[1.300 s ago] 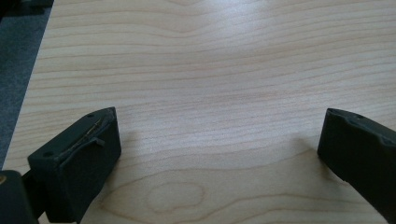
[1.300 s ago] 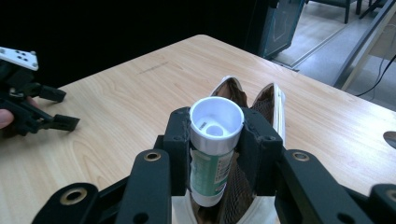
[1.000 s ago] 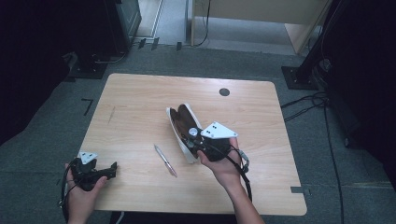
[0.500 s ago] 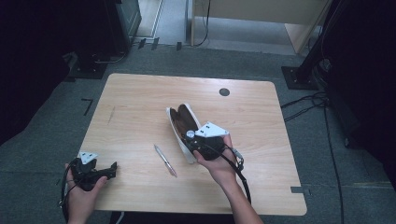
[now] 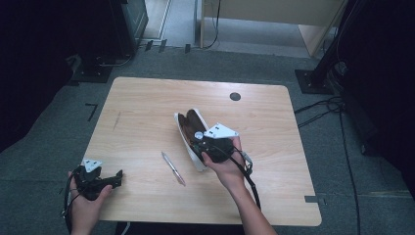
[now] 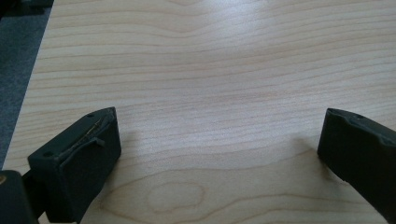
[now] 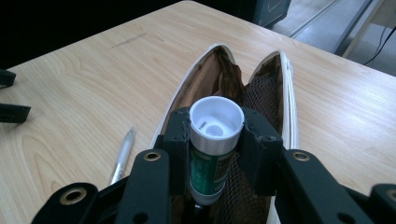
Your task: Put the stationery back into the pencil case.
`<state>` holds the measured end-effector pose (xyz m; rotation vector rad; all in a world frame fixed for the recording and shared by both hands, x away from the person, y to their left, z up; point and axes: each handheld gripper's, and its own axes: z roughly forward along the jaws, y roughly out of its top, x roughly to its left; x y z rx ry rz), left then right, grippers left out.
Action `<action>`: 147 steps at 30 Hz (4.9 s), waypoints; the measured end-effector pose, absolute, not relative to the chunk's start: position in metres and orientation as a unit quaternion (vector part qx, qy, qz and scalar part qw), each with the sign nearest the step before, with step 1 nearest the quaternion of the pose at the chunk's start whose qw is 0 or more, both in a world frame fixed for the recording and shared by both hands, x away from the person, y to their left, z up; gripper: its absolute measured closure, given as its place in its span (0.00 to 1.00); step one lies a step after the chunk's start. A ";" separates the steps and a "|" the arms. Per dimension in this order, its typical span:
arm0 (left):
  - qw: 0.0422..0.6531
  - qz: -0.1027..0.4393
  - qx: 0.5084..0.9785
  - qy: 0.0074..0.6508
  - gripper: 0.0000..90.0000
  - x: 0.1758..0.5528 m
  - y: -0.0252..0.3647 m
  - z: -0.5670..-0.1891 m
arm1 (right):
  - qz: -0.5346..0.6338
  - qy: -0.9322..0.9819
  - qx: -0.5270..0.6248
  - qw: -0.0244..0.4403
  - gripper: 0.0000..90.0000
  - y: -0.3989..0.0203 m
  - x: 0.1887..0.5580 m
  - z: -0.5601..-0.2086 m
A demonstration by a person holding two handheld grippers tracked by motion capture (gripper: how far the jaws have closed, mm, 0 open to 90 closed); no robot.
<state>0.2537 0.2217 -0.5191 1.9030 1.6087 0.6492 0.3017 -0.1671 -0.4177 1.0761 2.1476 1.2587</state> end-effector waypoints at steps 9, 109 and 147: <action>0.281 0.240 0.713 0.596 0.00 0.254 0.221 -0.519 | 0.453 0.768 0.397 0.219 0.74 -0.158 0.318 -0.417; 0.280 0.240 0.713 0.597 0.00 0.254 0.221 -0.519 | 0.472 0.790 0.357 0.162 0.82 -0.148 0.225 -0.447; 0.280 0.240 0.713 0.597 0.00 0.254 0.221 -0.519 | 0.409 0.810 0.390 0.154 0.74 -0.112 0.225 -0.504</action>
